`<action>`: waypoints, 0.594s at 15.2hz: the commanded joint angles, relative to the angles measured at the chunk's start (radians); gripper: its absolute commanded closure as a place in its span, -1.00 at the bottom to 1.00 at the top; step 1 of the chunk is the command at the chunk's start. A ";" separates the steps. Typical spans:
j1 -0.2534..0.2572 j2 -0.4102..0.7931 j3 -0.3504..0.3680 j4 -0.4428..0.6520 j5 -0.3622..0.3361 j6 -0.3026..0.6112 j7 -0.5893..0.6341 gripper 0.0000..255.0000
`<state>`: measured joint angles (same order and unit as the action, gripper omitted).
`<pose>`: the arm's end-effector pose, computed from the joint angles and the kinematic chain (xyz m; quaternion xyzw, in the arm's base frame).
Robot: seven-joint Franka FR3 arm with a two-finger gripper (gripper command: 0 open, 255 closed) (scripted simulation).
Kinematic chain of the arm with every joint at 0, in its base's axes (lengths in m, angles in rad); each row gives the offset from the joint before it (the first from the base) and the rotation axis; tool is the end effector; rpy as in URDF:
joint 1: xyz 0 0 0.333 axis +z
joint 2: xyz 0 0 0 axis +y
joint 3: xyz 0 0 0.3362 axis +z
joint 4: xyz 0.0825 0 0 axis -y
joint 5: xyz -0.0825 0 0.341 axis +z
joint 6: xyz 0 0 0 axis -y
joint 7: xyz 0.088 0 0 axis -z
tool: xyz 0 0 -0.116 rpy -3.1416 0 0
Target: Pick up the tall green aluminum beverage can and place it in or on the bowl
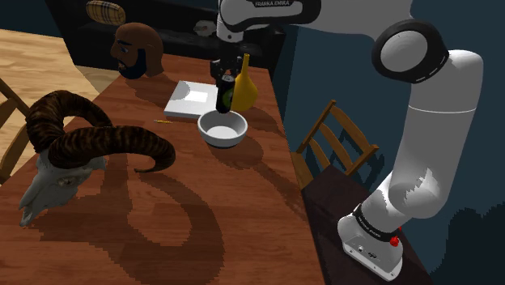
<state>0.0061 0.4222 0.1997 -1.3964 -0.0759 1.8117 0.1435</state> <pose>0.6421 0.1025 0.4896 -0.9995 -0.0316 0.0000 0.0039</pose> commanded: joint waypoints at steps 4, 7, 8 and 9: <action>-0.001 0.006 -0.001 -0.059 -0.002 0.066 0.003 1.00; -0.001 0.013 -0.002 -0.089 -0.004 0.103 0.005 1.00; -0.001 0.016 -0.002 -0.099 -0.005 0.115 0.005 1.00; -0.002 0.018 -0.003 -0.108 -0.005 0.127 0.006 1.00</action>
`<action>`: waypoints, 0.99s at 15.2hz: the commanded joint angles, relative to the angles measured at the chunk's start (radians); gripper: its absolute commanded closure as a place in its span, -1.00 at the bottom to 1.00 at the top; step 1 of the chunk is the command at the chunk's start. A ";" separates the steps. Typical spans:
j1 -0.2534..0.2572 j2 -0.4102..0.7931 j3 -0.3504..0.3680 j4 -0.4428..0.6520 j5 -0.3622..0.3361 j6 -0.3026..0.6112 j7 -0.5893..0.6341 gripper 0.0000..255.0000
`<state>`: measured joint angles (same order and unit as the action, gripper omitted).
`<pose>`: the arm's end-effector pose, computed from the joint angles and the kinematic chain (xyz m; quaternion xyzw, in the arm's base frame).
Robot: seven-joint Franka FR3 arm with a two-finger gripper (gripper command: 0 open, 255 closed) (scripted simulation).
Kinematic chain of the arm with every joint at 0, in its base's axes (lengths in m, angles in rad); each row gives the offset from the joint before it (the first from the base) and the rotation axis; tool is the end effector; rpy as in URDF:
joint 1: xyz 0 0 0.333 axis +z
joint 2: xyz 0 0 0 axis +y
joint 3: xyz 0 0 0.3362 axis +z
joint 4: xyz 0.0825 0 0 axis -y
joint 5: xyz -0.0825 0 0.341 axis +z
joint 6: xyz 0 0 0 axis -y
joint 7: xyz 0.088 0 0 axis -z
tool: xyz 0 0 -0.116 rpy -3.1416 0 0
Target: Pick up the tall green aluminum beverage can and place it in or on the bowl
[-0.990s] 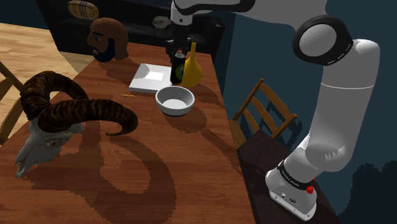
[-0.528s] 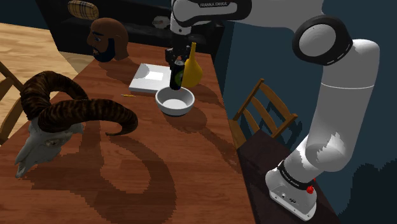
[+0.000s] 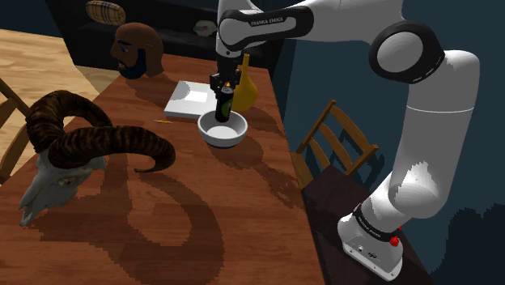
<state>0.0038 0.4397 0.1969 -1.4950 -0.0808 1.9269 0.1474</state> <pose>0.6442 0.1028 0.4453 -0.9995 -0.0316 0.0002 0.0038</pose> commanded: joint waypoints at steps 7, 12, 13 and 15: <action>0.001 0.008 -0.001 -0.029 -0.002 0.039 0.003 1.00; 0.000 0.008 -0.001 -0.030 -0.002 0.039 0.003 -1.00; 0.000 0.008 -0.001 -0.030 -0.002 0.039 0.003 -1.00; 0.000 0.008 -0.001 -0.030 -0.002 0.039 0.003 -1.00</action>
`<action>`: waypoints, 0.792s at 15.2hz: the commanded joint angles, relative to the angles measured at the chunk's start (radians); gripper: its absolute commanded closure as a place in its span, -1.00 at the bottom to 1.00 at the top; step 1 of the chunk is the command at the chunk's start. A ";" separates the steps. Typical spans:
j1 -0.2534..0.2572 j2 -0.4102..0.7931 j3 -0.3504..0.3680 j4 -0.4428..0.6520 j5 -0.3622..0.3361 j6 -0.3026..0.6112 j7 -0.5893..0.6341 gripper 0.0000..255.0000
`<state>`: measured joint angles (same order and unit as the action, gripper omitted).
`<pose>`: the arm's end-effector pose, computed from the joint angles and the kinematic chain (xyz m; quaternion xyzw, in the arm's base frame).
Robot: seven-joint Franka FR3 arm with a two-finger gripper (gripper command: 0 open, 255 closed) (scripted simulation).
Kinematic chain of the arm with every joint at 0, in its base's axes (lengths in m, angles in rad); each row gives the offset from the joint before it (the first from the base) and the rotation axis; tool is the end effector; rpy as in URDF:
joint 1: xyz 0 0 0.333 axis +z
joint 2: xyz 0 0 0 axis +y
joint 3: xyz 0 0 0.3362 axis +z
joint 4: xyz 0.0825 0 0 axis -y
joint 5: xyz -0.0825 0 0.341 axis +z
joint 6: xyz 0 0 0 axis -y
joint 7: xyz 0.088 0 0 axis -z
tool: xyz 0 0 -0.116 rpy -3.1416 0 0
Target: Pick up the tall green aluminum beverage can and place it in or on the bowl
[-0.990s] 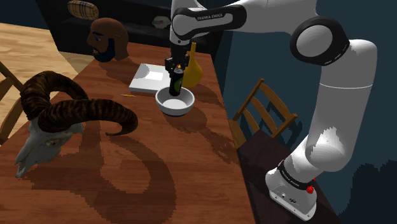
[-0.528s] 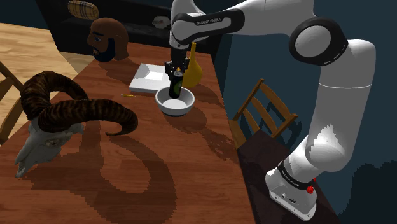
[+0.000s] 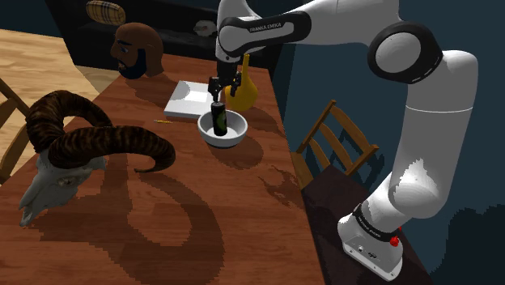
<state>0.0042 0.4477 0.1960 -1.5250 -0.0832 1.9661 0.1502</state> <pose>0.6445 0.1036 0.4306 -0.9995 -0.0315 -0.0005 0.0039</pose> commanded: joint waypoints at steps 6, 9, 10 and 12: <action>0.001 -0.023 0.003 0.094 0.006 -0.116 -0.005 -1.00; 0.001 -0.023 0.003 0.094 0.006 -0.116 -0.005 -1.00; 0.001 -0.023 0.003 0.094 0.006 -0.116 -0.005 -1.00; 0.001 -0.023 0.003 0.094 0.006 -0.116 -0.005 -1.00</action>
<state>0.0055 0.4246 0.1993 -1.4314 -0.0770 1.8501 0.1455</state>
